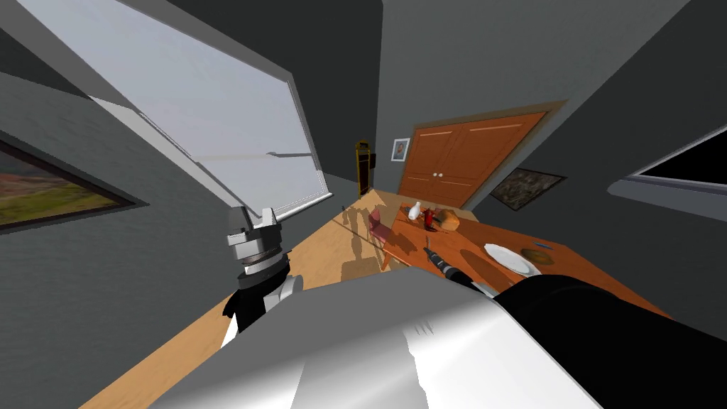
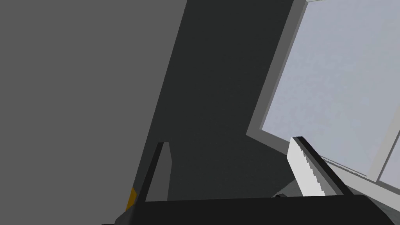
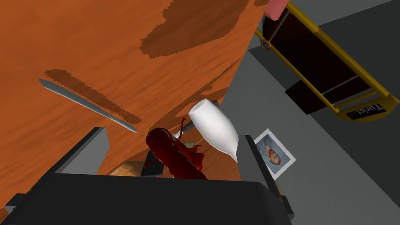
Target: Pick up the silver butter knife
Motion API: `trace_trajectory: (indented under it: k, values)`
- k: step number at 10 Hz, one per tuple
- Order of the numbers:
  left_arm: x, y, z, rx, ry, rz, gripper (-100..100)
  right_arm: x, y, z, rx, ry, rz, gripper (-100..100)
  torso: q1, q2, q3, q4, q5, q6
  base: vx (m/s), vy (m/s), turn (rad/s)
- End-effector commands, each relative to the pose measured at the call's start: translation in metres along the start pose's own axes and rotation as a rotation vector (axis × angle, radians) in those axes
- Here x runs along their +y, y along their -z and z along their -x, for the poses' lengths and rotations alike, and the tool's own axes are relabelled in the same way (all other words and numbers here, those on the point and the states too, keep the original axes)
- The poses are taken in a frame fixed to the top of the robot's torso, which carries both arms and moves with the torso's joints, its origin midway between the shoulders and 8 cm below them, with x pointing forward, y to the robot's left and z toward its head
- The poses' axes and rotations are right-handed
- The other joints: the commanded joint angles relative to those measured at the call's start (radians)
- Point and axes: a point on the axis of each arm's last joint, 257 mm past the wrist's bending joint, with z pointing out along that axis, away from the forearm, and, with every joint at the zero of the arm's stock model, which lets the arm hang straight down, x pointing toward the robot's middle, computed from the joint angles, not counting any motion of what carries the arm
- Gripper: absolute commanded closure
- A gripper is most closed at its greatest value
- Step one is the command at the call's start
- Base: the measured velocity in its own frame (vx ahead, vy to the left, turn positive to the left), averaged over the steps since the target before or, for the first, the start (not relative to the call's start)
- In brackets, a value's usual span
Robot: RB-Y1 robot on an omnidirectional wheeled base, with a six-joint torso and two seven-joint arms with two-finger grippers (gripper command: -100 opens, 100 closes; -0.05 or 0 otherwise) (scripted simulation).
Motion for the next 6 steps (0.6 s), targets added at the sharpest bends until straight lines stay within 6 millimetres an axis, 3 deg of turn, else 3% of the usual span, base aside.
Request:
trace_trajectory:
  k: [1,3,5,6]
  values:
    - [0.000,0.000,0.000,0.000,0.000,0.000,0,-0.036,0.010,0.004,0.008,0.018,-0.088,-100,0.000,0.000,0.000,0.000,0.000,0.000,0.009,0.001,0.287]
    - [0.000,0.000,0.000,0.000,0.000,0.000,0,-0.039,0.011,0.004,0.007,0.018,-0.092,-100,0.000,0.000,0.000,0.000,0.000,0.000,0.006,-0.005,0.039]
    - [0.000,0.000,0.000,0.000,0.000,0.000,0,-0.062,0.015,0.007,0.014,0.033,-0.150,-100,0.001,0.000,0.000,0.000,0.000,-0.001,0.007,0.000,0.211]
    - [0.000,0.000,0.000,0.000,0.000,0.000,0,-0.067,0.017,0.008,0.013,0.033,-0.160,-100,0.000,0.000,0.000,0.000,0.000,0.000,0.006,-0.004,-0.045]
